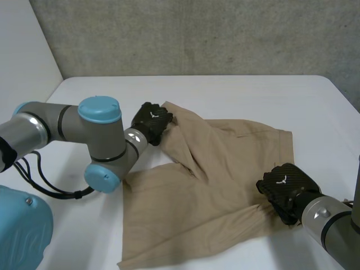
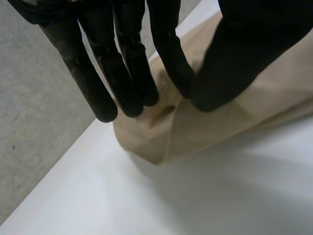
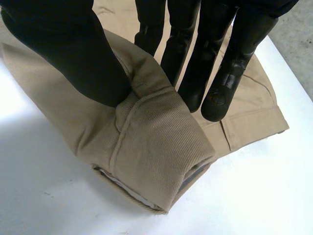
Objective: Fold the shorts.
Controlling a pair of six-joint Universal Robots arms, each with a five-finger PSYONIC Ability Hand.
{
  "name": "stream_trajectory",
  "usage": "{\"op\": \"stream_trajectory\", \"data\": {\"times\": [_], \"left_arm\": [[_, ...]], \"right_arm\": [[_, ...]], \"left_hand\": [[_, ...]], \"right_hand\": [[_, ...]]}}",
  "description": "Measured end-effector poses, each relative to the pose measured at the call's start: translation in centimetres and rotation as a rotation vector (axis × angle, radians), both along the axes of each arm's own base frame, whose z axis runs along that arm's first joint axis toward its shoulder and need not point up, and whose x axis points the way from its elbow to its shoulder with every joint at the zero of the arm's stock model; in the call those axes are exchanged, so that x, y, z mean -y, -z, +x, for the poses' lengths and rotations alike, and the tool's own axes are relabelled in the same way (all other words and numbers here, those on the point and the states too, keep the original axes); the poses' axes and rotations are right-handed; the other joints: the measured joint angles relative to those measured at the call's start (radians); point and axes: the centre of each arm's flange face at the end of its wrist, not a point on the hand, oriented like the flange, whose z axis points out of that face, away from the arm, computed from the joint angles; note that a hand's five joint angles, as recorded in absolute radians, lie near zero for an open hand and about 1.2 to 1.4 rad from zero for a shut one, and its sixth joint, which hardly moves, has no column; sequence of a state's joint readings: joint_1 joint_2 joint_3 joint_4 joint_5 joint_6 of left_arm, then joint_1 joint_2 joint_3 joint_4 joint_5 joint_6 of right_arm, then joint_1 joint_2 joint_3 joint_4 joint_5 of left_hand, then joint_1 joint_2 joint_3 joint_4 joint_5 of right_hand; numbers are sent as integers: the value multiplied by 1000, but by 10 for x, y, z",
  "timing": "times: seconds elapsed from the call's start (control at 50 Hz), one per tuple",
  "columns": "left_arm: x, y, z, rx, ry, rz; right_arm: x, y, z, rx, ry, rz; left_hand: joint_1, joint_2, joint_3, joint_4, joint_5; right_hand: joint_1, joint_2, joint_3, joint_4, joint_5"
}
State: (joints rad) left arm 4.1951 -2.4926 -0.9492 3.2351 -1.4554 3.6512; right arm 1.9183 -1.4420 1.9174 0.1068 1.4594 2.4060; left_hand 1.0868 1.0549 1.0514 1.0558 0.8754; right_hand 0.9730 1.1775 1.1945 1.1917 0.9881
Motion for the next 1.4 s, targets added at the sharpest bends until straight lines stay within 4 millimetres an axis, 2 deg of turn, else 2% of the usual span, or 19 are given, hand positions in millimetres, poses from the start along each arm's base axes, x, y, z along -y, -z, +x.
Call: {"op": "stream_trajectory", "data": {"times": [0.06,0.18,0.26,0.38,0.42,0.44,0.48,0.58,0.68,0.78,0.92,1.0,1.04,1.06,1.08,1.1,1.24,1.32,1.4], "left_arm": [[7,4,6,10,-39,1],[15,7,31,76,-206,1],[9,11,50,175,-295,9],[-6,13,61,278,-301,8],[-8,10,60,277,-296,-1],[-9,5,58,262,-292,-12],[-9,-3,53,222,-281,-28],[-15,-21,32,63,-194,-33],[-19,-25,19,-25,-110,-7],[-20,-16,7,-66,-24,30],[-13,-1,0,-59,-9,40],[-6,8,-2,-57,-16,37],[-3,11,-2,-56,-21,36],[-1,14,-2,-53,-27,37],[0,14,-2,-53,-28,38],[2,16,-1,-51,-34,38],[11,14,10,-40,-118,25],[17,2,33,-10,-247,5],[13,4,52,47,-309,16]], "right_arm": [[1,0,0,4,4,-3],[3,-1,-1,8,10,-6],[3,-1,0,9,9,-8],[3,0,1,7,5,-5],[4,1,2,6,4,-3],[4,2,2,4,4,-1],[3,3,2,3,4,2],[2,5,1,1,6,10],[2,5,1,2,8,13],[2,6,1,3,8,15],[2,7,1,2,8,17],[2,9,1,1,9,20],[2,9,1,1,10,20],[3,9,1,1,10,19],[3,9,1,1,11,19],[3,9,1,2,12,19],[5,9,0,3,18,14],[7,9,0,5,19,8],[7,10,1,5,16,8]], "left_hand": [[60,134,132,139,99],[60,138,136,143,99],[60,138,136,143,99],[56,135,134,141,98],[56,135,134,141,98],[-371,-291,-284,-292,-289],[-417,-363,-356,-367,-364],[-417,-399,-392,-401,-398],[-455,-427,-421,-428,-428],[-459,-446,-437,-443,-446],[-474,-455,-446,-453,-457],[-405,-374,-373,-385,-383],[-245,-241,-239,-242,-242],[-93,-93,-92,-95,-100],[-93,-93,-92,-95,-100],[53,64,64,65,54],[58,138,136,139,89],[58,140,136,142,89],[58,140,136,142,89]], "right_hand": [[0,0,0,0,0],[0,0,0,0,0],[0,0,0,0,0],[0,0,0,0,0],[0,0,0,0,0],[0,0,0,0,0],[0,0,0,0,0],[1,0,0,0,0],[1,0,0,0,0],[1,0,0,0,0],[1,0,0,0,0],[1,0,0,0,0],[1,0,0,0,0],[1,0,0,0,0],[1,0,0,0,0],[1,0,0,0,0],[1,0,0,0,0],[2,0,0,0,0],[2,0,0,0,0]]}}
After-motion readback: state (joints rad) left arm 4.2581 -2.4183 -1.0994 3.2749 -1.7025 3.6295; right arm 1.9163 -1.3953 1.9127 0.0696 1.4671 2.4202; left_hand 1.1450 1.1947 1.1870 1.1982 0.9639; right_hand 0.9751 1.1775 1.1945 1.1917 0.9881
